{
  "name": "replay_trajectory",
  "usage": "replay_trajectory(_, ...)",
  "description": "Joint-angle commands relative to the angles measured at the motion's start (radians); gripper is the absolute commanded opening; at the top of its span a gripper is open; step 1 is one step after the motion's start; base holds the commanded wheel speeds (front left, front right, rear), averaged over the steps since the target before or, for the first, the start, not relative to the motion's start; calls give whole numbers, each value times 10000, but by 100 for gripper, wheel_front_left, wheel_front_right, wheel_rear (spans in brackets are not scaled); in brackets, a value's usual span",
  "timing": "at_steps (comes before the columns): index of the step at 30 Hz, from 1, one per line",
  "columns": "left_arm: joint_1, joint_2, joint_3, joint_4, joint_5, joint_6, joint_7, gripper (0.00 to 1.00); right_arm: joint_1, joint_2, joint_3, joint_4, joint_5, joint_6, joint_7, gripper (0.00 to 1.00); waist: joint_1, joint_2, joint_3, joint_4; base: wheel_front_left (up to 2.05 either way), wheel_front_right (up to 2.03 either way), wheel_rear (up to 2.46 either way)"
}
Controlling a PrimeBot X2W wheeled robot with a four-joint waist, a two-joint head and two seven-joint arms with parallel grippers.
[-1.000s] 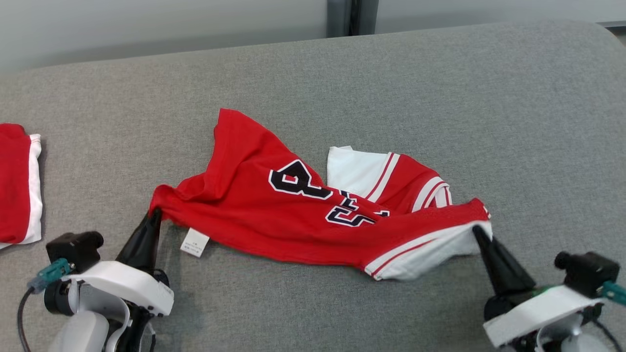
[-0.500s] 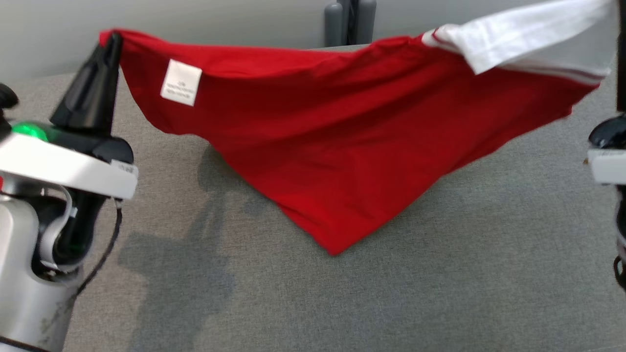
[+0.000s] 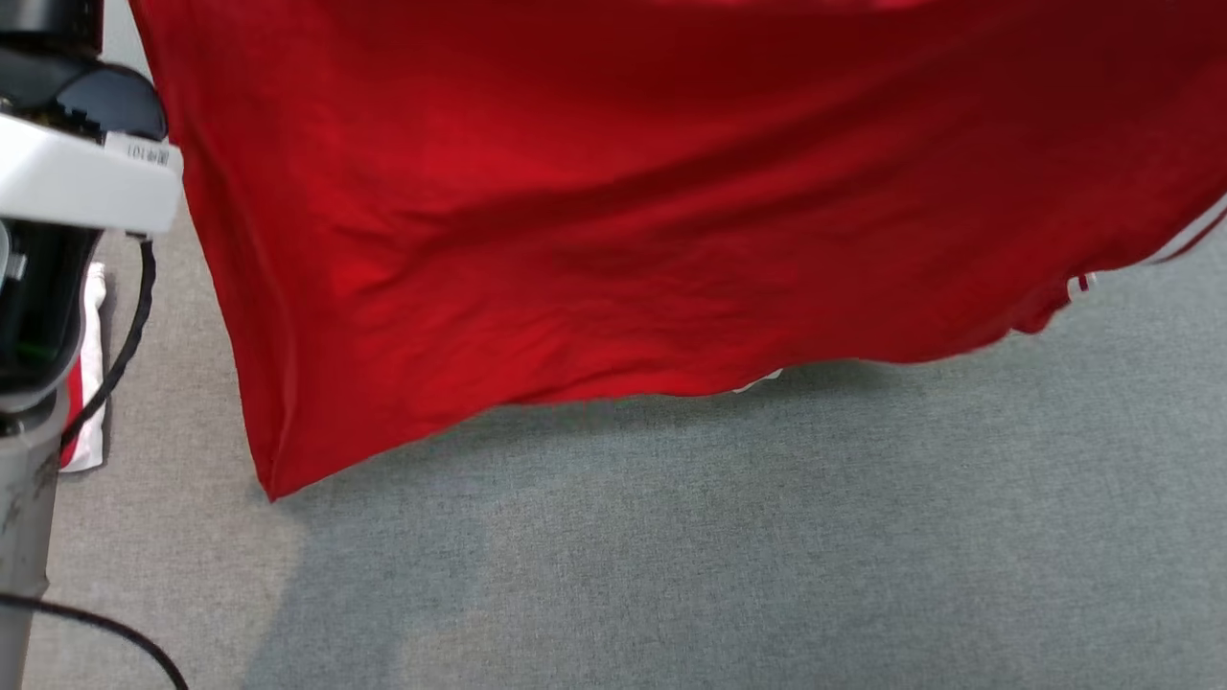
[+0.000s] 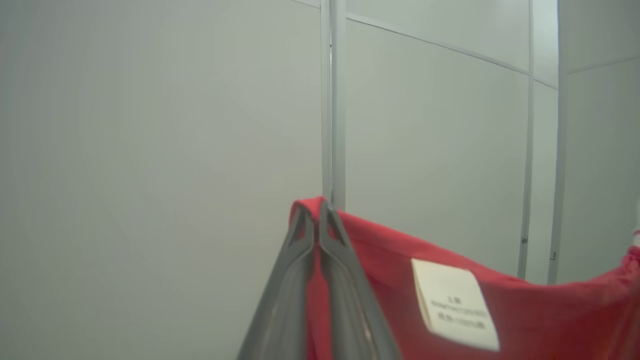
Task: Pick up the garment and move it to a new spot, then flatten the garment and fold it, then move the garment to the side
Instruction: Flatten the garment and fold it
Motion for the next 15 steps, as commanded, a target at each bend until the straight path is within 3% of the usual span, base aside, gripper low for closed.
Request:
replay_trajectory(1,-364,-68,-85,371,-135,-135,61,0,-305,-70,-10,339,-193,1,108,0,0,0,236,28,0,0,0)
replay_trajectory(7,-1621,-245,-495,1870,78,-528,57,0,-1529,-127,369,1655,-318,1,76,0,0,0,912,40,0,0,0)
replay_trajectory(14,-4174,-704,-970,5339,420,-1140,-322,0,-4497,-24,1458,4472,-681,1,-588,0,0,0,1749,2,0,0,0)
replay_trajectory(15,-4918,-738,-1012,6319,579,-1222,-573,0,-5463,79,1637,5402,-782,1,-1080,0,0,0,1904,-83,0,0,0)
